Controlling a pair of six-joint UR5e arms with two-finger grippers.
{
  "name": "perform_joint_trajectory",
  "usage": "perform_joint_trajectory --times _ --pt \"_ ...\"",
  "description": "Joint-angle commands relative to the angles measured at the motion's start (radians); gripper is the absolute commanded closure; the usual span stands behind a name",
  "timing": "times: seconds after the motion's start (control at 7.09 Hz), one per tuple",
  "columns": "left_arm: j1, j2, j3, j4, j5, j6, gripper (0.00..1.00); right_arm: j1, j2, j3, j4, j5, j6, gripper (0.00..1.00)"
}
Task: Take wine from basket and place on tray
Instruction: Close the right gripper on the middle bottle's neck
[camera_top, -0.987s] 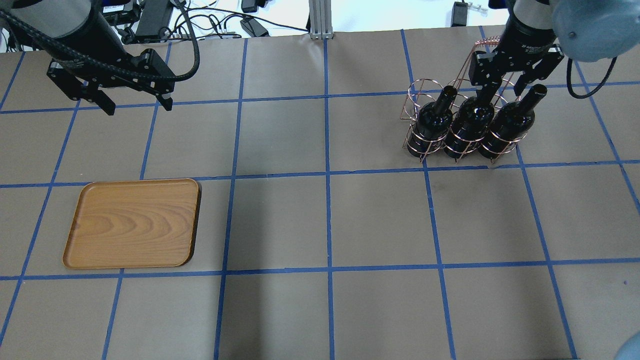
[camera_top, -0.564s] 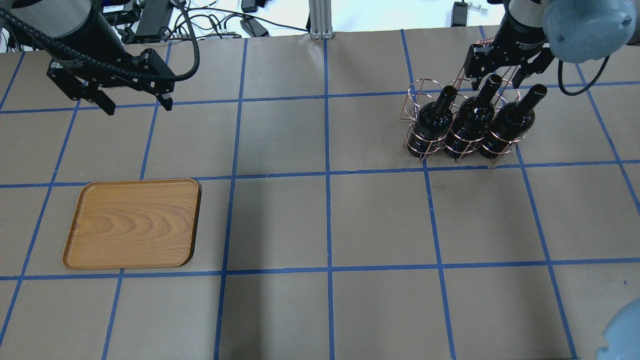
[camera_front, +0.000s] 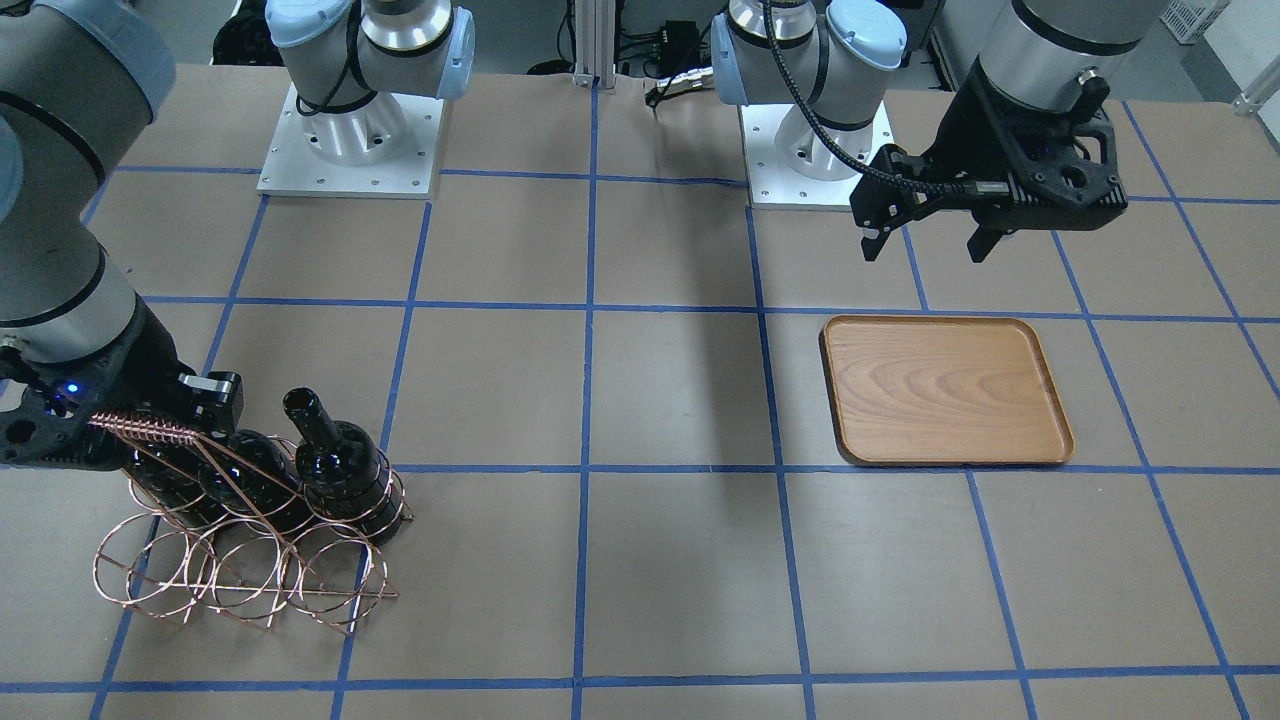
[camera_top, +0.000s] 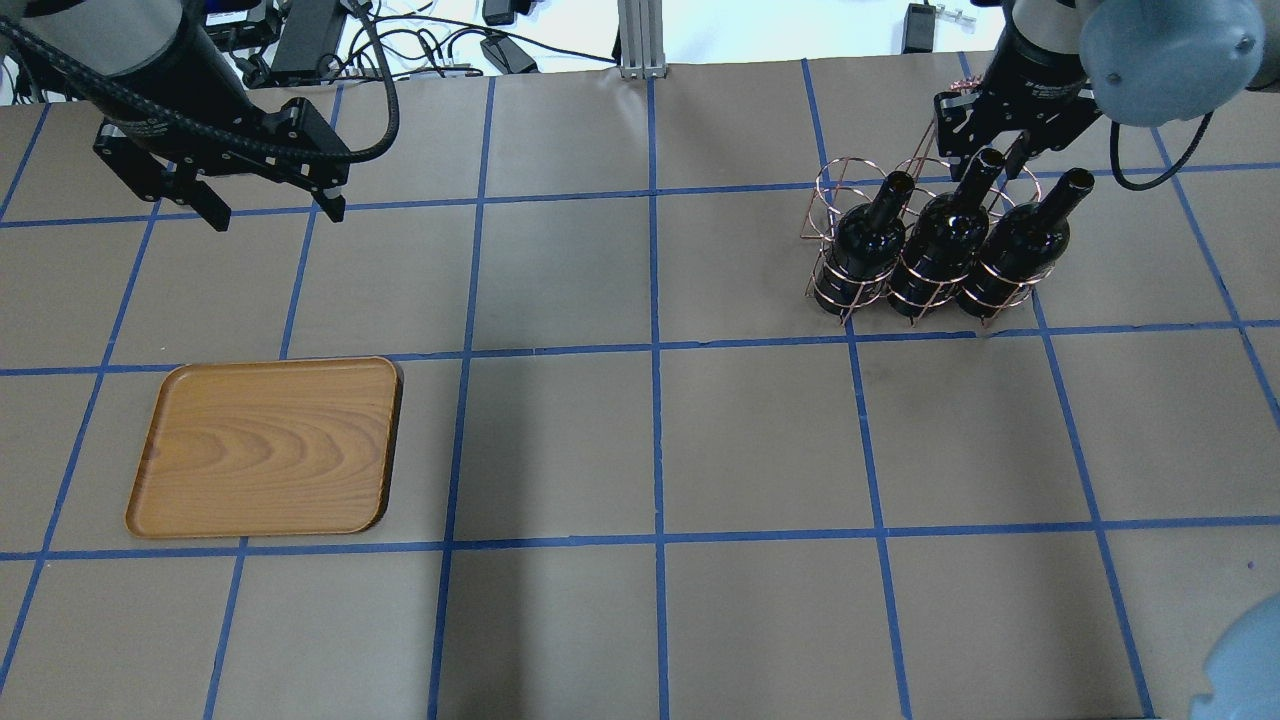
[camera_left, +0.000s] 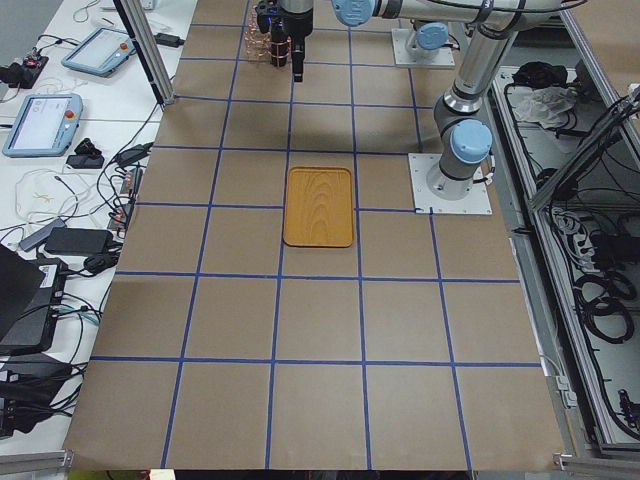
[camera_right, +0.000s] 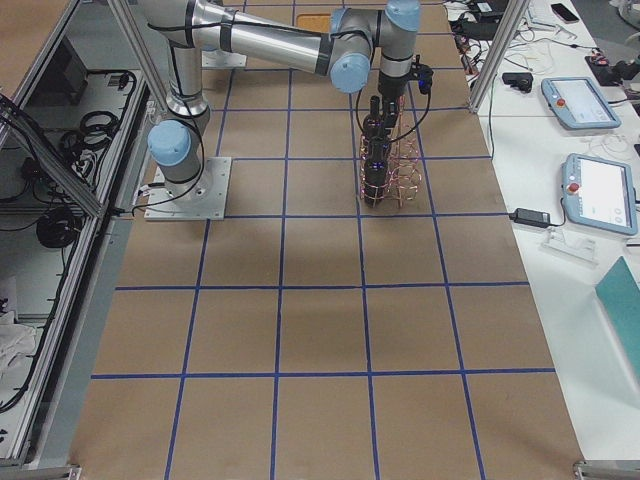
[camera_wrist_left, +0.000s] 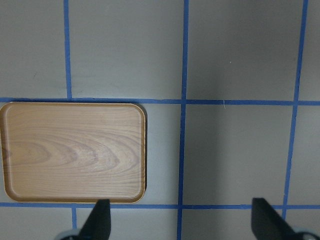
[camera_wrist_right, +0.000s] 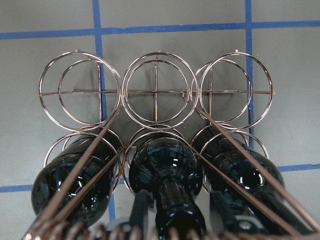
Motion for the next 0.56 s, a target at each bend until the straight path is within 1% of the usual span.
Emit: perform_joint_trajectory --times 0.0,0.28,0.42 --pt "0.0 0.0 -0.002 -0.001 -0.001 0.0 0.0 0.001 -0.006 0.0 0.006 -0.001 0.0 0.74" --pt "0.0 0.0 -0.002 -0.003 -0.001 -0.001 0.0 0.002 -0.023 -0.003 0.01 -0.004 0.0 0.76" --pt "0.0 0.002 -0.002 -0.003 -0.001 -0.001 0.0 0.002 -0.052 -0.005 0.013 -0.002 0.0 0.76"
